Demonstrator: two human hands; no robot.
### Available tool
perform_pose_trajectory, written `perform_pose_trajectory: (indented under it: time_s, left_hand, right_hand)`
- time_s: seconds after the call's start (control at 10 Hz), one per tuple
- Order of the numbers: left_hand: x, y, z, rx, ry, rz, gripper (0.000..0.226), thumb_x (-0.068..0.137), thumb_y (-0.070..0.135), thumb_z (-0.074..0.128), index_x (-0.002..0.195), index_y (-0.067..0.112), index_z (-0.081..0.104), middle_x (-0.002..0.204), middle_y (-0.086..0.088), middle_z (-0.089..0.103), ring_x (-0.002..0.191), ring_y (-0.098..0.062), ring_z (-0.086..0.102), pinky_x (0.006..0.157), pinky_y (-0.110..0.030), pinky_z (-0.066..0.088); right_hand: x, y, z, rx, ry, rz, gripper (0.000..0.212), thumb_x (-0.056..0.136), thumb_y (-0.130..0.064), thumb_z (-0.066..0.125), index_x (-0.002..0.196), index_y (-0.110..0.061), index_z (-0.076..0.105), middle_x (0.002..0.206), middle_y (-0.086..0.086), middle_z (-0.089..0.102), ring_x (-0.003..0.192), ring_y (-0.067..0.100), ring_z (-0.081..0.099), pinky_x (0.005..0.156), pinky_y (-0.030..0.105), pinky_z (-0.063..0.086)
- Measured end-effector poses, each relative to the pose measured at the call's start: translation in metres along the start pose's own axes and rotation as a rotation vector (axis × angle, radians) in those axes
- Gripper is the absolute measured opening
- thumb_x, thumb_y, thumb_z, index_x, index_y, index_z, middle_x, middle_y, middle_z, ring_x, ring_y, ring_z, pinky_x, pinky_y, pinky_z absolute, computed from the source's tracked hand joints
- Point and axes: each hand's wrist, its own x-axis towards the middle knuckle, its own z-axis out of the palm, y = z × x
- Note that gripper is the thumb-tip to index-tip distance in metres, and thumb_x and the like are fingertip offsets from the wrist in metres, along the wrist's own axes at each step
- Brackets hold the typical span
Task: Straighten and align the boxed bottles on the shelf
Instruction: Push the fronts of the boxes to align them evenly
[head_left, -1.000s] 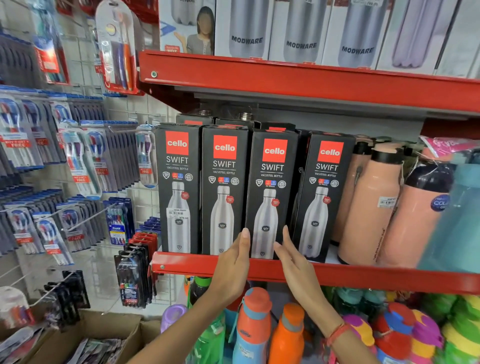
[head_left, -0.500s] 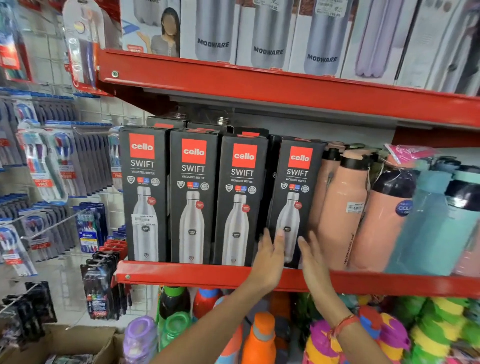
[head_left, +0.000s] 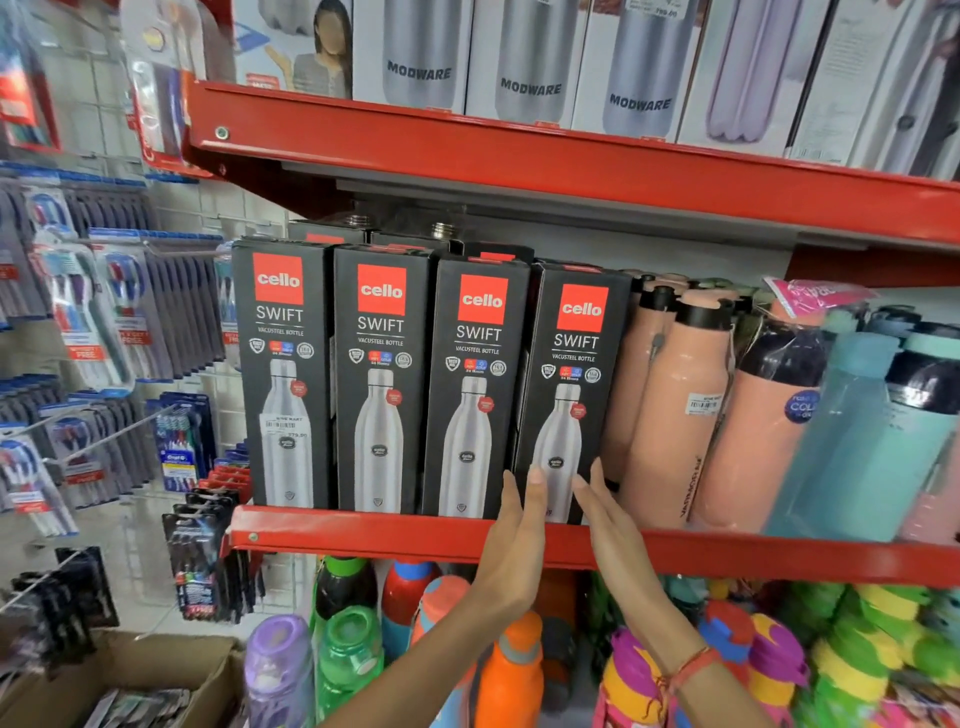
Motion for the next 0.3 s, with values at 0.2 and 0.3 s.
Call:
perform_pose_trajectory:
  time_s: [0.2,0.3]
  left_hand:
    - [-0.016,0.008,-0.011,0.046,-0.054,-0.012,0.110,0.061,0.093,0.016,0.152,0.031,0.005,0.161,0.009,0.014,0.148,-0.012,0.014,0.119,-0.036,0.009]
    - [-0.024,0.024,-0.022,0.100,-0.063,0.047,0.091,0.076,0.079,0.018,0.152,0.029,0.012,0.161,0.009,0.013,0.148,-0.009,0.013,0.121,-0.031,0.008]
  right_hand:
    - [-0.006,-0.009,-0.002,-0.072,-0.050,0.027,0.065,0.094,-0.053,0.040,0.150,-0.035,0.014,0.158,-0.012,0.018,0.142,0.008,0.022,0.115,0.028,0.019]
    - [-0.014,-0.029,0.000,-0.166,-0.019,-0.028,0.064,0.096,-0.048,0.038,0.151,-0.030,0.012,0.158,-0.008,0.018,0.144,0.009,0.020,0.114,0.026,0.017]
